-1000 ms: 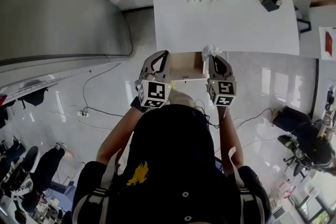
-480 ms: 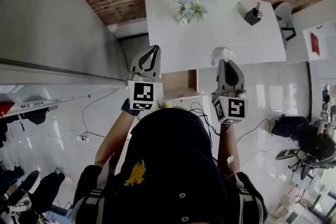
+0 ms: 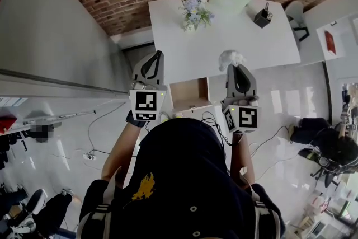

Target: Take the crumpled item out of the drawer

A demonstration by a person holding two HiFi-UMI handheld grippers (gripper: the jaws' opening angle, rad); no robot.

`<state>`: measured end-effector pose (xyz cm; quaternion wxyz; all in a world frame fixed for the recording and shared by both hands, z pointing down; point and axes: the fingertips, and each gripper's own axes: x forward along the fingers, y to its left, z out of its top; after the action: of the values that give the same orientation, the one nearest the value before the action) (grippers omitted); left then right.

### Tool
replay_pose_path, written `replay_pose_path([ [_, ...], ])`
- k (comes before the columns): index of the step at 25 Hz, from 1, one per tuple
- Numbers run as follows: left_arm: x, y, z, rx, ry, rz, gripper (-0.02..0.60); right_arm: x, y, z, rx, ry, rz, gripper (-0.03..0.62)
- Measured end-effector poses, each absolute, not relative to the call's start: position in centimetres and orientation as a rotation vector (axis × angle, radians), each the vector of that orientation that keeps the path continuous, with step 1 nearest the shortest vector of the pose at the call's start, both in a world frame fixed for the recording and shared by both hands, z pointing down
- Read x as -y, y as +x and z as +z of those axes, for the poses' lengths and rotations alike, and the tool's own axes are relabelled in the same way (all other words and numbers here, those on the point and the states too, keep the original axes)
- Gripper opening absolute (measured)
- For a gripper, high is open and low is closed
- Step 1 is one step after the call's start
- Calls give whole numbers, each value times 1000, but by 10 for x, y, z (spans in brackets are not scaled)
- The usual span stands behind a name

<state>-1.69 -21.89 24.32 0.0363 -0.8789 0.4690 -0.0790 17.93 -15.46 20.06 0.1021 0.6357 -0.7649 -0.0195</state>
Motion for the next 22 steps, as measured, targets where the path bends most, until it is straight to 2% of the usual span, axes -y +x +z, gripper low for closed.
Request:
replay_pose_path([
  [22,213,-18,236,-1424,-2667,-256,19,146,172,170,2284,1872,-229,32],
])
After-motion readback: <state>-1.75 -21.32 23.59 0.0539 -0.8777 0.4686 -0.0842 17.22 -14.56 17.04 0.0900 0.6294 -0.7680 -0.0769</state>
